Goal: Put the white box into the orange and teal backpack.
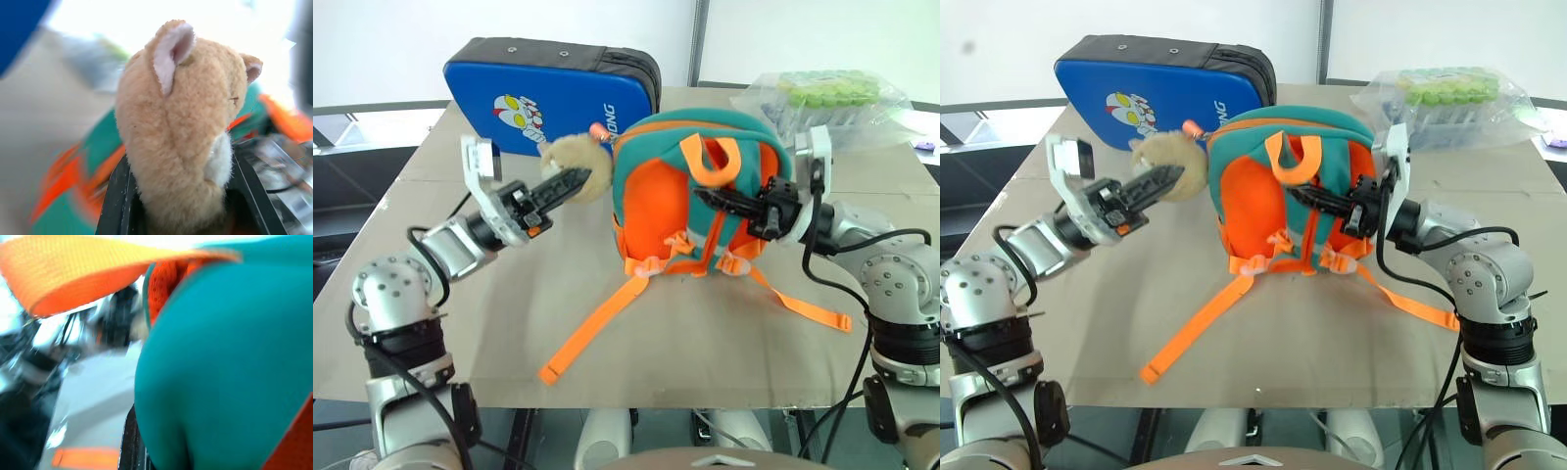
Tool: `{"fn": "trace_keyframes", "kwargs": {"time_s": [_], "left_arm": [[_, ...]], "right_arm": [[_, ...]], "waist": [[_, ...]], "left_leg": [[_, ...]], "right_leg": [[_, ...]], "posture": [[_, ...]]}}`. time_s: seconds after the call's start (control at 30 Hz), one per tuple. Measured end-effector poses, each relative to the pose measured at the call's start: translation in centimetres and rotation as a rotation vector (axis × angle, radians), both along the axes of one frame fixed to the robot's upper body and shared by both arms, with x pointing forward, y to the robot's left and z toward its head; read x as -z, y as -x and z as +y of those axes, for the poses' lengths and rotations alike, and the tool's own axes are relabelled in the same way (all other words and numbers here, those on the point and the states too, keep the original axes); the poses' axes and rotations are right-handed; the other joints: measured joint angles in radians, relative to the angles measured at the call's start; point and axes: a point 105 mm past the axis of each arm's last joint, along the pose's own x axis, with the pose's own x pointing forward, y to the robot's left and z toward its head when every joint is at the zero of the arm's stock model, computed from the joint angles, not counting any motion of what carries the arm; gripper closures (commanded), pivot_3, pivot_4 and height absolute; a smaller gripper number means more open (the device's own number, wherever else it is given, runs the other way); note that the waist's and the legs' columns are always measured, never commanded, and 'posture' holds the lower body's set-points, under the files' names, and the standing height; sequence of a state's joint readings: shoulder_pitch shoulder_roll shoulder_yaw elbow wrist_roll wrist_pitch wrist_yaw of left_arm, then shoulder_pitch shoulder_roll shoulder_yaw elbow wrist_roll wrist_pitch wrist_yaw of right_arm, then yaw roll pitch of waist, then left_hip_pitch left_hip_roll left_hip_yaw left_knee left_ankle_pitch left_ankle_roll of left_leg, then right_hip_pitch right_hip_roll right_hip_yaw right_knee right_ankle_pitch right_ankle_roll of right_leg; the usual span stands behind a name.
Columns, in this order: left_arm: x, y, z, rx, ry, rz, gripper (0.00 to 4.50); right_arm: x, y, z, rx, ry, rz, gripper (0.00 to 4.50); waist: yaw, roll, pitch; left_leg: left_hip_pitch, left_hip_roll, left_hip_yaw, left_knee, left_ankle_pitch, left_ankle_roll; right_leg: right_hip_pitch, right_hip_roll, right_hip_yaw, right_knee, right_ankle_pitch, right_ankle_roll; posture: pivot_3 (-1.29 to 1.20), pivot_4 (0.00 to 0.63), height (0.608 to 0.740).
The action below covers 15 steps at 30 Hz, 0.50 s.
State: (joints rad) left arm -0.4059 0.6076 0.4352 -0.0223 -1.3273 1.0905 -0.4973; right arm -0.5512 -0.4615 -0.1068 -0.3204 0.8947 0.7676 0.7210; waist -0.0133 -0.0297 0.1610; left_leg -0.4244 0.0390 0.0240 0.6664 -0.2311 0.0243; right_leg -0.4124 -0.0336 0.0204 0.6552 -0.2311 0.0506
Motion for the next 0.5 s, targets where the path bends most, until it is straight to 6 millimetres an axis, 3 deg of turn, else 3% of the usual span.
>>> {"fn": "trace_keyframes", "kwargs": {"time_s": [0.17,0.3,0.37,0.5], "left_arm": [[5.9,0.1,1.2,-0.128,-0.057,0.189,3.97],[10.6,0.3,0.4,-0.195,-0.120,0.304,3.98],[11.3,0.2,0.0,-0.202,-0.142,0.310,3.99],[10.9,-0.8,-0.5,-0.232,-0.224,0.249,3.99]], "right_arm": [[-0.4,-1.3,-1.1,0.091,-0.057,0.033,4.50],[-0.7,-2.3,-1.8,0.165,-0.083,0.052,4.50],[-0.7,-2.4,-1.9,0.183,-0.085,0.054,4.50],[-0.8,-2.8,-2.3,0.223,-0.087,0.040,4.50]], "waist": [[0.001,0.000,0.000],[0.004,0.000,-0.001],[0.004,0.000,-0.001],[0.008,0.001,-0.002]], "left_leg": [[0.000,0.000,0.000,0.000,0.000,0.000],[0.001,0.000,0.000,0.000,0.000,0.000],[0.001,0.000,0.000,-0.001,0.000,0.000],[0.002,0.000,0.001,-0.001,0.000,0.000]], "right_leg": [[0.000,-0.001,0.000,0.000,0.000,0.000],[0.000,-0.002,0.000,0.001,-0.002,-0.004],[0.000,-0.002,0.001,0.001,-0.002,-0.004],[0.001,-0.002,0.001,0.001,-0.002,-0.004]], "posture": [[0.00,0.150,0.740],[0.00,0.150,0.740],[0.00,0.150,0.740],[0.00,0.150,0.740]]}}
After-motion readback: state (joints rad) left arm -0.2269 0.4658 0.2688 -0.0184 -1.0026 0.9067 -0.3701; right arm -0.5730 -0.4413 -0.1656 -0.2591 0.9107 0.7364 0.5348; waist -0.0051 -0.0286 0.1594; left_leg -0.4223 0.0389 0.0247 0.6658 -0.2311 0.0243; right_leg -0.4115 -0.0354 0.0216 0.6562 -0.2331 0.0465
